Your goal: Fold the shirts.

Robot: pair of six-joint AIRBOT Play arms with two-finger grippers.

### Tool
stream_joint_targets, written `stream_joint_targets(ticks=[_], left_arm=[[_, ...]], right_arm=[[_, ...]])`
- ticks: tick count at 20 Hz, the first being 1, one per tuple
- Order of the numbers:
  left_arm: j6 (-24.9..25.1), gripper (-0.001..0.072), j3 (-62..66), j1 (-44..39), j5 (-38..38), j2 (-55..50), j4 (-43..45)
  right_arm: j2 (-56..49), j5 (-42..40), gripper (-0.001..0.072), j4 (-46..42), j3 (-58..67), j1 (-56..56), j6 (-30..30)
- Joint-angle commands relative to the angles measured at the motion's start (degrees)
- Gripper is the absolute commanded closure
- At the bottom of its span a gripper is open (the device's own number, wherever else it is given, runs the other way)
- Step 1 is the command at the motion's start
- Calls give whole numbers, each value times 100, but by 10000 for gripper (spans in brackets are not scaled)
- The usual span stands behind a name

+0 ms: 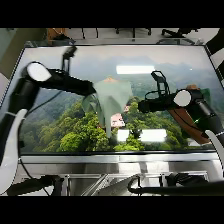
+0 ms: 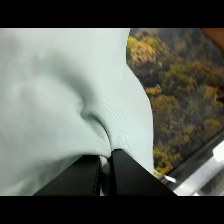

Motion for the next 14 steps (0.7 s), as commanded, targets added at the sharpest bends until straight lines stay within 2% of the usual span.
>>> stream_joint_targets(ticks=[1,2,3,6,8,11,14], left_arm=[[-9,682,24,-605,168,-822,-33],[-9,355,24,-577,59,-925,-39],[-48,18,24,-483,-105,-951,-55],[-24,24,286,190,-907,-874,52],[-24,24,264,822,-1154,-706,179],[111,24,-570,1602,-743,-417,55],[494,24,-1565,1926,166,-498,-599]], right_arm=[[2,-17,380,31,7,-387,7],[2,-17,283,31,17,-507,7],[2,-15,275,50,44,-629,9],[-63,61,275,396,175,-1272,-15],[-256,289,271,717,214,-1738,-197],[-774,326,268,931,214,-1958,-625],[-1521,269,269,1364,214,-1891,-1012]])
